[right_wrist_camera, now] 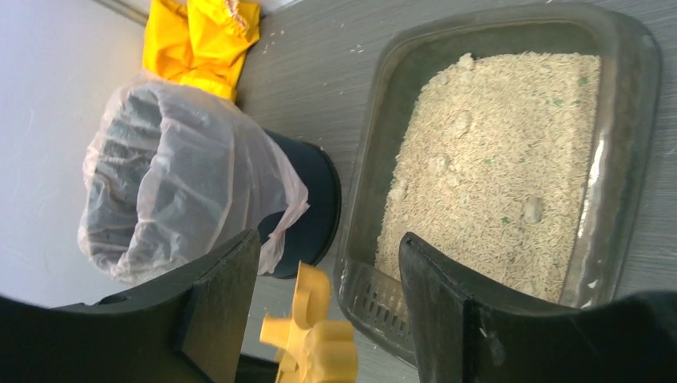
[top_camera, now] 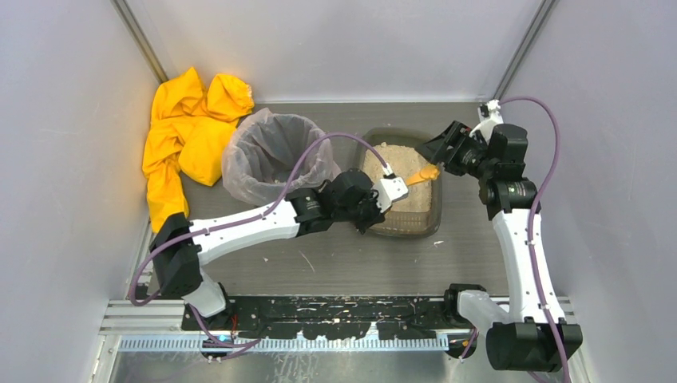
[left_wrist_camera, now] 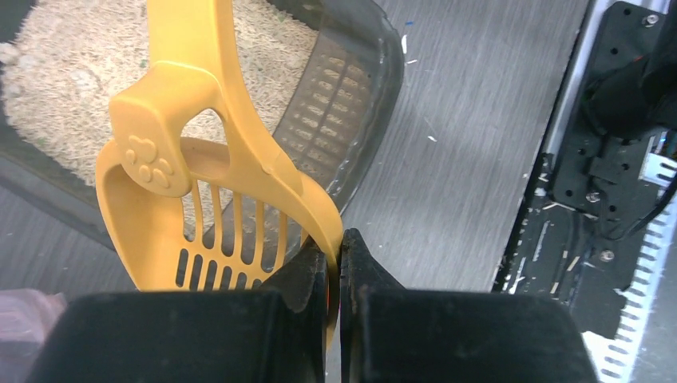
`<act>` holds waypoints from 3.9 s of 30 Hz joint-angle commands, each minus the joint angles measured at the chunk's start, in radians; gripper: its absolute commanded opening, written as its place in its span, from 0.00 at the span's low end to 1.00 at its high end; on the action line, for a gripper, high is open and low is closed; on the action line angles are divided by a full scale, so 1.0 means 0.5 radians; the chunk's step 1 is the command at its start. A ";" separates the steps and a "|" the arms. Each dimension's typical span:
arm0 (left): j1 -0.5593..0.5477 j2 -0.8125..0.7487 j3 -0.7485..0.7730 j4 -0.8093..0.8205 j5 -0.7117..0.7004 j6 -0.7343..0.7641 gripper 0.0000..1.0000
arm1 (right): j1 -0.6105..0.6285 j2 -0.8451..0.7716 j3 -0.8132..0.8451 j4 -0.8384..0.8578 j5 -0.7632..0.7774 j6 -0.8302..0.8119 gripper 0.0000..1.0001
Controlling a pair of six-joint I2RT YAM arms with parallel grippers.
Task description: Clean the litter box
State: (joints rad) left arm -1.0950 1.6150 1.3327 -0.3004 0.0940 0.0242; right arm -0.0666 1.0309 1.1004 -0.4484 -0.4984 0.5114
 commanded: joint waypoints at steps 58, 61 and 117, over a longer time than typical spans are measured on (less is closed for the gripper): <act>-0.155 -0.183 -0.158 0.282 -0.347 0.150 0.19 | 0.346 -0.291 -0.193 -0.103 0.287 -0.084 0.01; -0.154 -0.190 -0.169 0.276 -0.372 0.141 0.19 | 0.346 -0.287 -0.194 -0.089 0.290 -0.076 0.01; 1.224 -0.520 0.308 -0.171 0.021 -0.994 0.93 | 0.348 0.834 0.410 0.184 0.883 -0.205 0.01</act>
State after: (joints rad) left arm -0.4843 1.4189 1.4750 -0.4129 0.0910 -0.4122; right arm 0.1085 1.4624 1.2751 -0.3477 -0.0475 0.4351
